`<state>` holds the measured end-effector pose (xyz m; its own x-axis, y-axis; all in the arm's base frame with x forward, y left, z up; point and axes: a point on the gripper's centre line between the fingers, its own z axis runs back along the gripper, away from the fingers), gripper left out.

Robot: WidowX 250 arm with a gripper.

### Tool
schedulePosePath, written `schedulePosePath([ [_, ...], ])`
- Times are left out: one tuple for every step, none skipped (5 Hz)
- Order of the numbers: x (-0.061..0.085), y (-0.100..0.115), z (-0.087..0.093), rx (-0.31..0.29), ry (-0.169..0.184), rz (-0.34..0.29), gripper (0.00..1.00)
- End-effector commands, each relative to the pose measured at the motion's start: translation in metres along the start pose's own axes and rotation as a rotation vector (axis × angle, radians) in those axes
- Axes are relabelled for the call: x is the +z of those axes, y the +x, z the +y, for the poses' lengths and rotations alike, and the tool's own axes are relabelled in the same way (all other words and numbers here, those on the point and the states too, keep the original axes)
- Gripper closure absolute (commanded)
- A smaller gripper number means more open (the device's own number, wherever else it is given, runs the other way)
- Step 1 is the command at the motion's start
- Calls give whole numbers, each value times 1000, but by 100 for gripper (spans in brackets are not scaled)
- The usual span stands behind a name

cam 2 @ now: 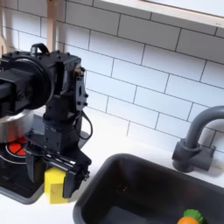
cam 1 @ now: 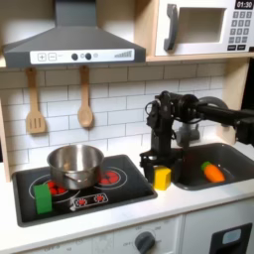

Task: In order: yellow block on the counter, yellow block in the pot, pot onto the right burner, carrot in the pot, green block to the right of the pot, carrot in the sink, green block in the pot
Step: 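Put the yellow block in the pot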

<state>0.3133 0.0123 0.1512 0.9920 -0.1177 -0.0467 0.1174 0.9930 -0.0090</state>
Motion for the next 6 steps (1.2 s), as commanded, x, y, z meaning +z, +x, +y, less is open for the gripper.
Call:
schedulePosePath([
  [-7,1,2,-6,1,13,0],
  [-8,-2,0,-9,-4,18,100],
  [-9,-5,-2,-10,-8,25,100],
  [-3,-9,-2,2,-14,20,100],
  [6,-12,-3,17,-24,5,100],
  [24,-17,-13,5,-28,-31,100],
])
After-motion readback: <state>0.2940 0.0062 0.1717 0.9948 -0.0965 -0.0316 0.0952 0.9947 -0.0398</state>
